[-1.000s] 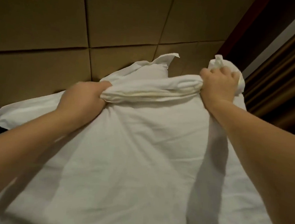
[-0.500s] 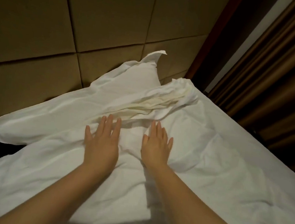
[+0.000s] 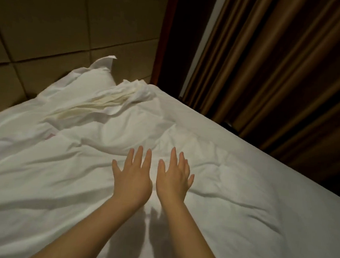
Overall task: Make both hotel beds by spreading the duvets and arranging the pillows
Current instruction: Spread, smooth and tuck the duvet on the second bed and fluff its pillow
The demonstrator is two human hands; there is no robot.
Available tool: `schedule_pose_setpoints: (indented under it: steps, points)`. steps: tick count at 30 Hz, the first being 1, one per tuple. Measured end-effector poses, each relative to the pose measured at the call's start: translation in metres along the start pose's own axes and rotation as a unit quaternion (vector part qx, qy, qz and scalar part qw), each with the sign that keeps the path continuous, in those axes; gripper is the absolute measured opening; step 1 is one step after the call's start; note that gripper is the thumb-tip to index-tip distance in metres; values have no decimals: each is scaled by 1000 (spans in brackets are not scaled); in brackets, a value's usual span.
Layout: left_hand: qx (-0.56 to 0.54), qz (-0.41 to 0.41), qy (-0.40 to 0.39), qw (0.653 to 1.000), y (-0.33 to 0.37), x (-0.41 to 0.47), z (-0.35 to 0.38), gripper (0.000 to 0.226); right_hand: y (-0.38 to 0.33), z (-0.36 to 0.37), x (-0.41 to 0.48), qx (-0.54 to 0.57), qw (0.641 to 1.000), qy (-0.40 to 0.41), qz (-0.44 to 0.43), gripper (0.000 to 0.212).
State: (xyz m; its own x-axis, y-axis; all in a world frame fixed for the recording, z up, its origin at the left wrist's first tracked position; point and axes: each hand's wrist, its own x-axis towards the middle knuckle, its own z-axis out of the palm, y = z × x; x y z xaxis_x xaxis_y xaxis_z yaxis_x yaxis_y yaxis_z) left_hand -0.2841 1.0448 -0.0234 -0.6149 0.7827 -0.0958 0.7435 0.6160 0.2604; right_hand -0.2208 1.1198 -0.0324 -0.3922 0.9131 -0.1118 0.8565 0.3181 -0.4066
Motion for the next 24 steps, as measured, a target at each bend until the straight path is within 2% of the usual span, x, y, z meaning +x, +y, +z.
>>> schedule_pose_setpoints:
  steps: [7,12,16,19,24]
  points:
    - [48,28,-1,998,102,-112,15,70,139,-64,-89,-5,999,32,24,57]
    - [26,55,1,998,207,-210,42,69,248,-125,-158,-19,997,70,13,58]
    - [32,91,4,995,281,-278,64,69,331,-170,-214,-57,996,68,13,61]
    - [36,114,29,992,323,-305,65,70,380,-198,-236,-97,994,41,-8,64]
    - [61,140,14,988,363,-321,69,71,436,-221,-248,-96,995,32,1,65]
